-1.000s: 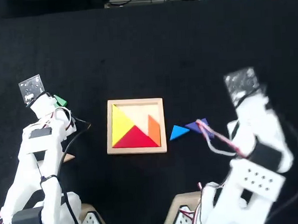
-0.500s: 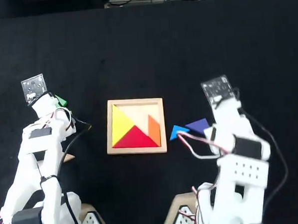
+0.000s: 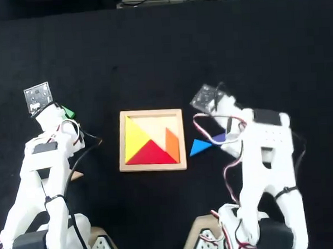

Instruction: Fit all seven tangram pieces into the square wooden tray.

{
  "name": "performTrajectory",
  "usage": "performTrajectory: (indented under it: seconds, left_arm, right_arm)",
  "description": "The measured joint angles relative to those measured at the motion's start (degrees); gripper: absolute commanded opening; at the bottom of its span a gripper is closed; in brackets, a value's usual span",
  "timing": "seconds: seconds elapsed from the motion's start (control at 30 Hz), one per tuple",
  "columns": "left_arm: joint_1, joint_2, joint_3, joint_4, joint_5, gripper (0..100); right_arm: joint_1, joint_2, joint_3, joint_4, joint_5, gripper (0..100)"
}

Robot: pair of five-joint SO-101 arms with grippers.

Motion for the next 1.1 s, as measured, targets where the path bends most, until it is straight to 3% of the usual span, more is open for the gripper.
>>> performTrajectory:
  seconds: [0.13,0.23,0.77,1.1]
  left_arm:
    - [0.0,0.0,0.0,0.0,0.0,11]
    - [0.0,0.0,0.0,0.0,0.0,11]
    - [1.1,0.0,0.0,0.0,-0.4,11]
    - [1.1,0.0,0.0,0.0,-0.4,11]
  right_arm:
    - [0.0,-1.7,11.8,-13.0,4.5,20.1]
    - [0.0,-1.7,13.9,-16.1,7.1,20.1]
    - [0.3,19.2,0.8,-17.7,9.4,19.6]
    - [0.8,22.2,-1.9,-17.6,13.9,3.3]
